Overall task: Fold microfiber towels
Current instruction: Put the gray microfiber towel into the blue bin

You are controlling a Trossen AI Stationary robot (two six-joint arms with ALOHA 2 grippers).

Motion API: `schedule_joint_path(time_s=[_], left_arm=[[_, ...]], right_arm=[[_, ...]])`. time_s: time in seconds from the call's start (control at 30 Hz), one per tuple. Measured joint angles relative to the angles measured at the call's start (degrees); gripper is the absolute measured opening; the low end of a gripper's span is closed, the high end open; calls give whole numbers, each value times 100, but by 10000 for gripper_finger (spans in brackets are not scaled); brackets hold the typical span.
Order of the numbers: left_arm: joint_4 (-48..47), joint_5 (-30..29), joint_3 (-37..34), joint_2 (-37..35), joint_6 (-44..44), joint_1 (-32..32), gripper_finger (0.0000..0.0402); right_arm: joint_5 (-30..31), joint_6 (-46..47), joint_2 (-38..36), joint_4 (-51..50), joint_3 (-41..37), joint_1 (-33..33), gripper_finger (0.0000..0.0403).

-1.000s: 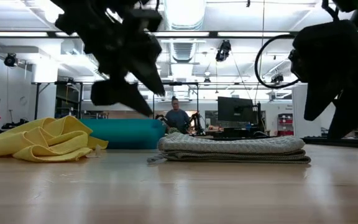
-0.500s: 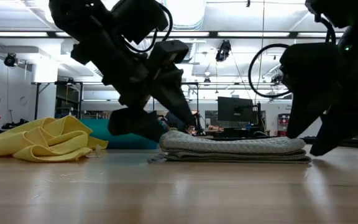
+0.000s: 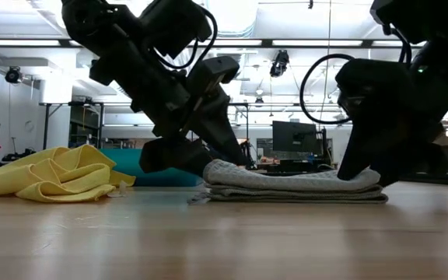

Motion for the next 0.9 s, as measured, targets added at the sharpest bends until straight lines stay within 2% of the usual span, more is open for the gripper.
schedule_joint_path(time_s=[0.27,0.43,0.53,0.67,0.9], left_arm=[[24,-144,0,0,76,-22,84],[39,-295,-4,65,80,-84,25],[111,-321,-4,188,11,-97,6],[102,-275,-4,199,-114,-94,27],[-46,42,-4,152,-161,-73,131]], right_arm=[[71,-89,36,337,-42,-2,117],[79,-147,48,332,-52,-2,78],[107,-150,49,335,-59,-2,60],[114,-153,49,359,-61,13,45],[119,-204,49,430,-67,90,41]])
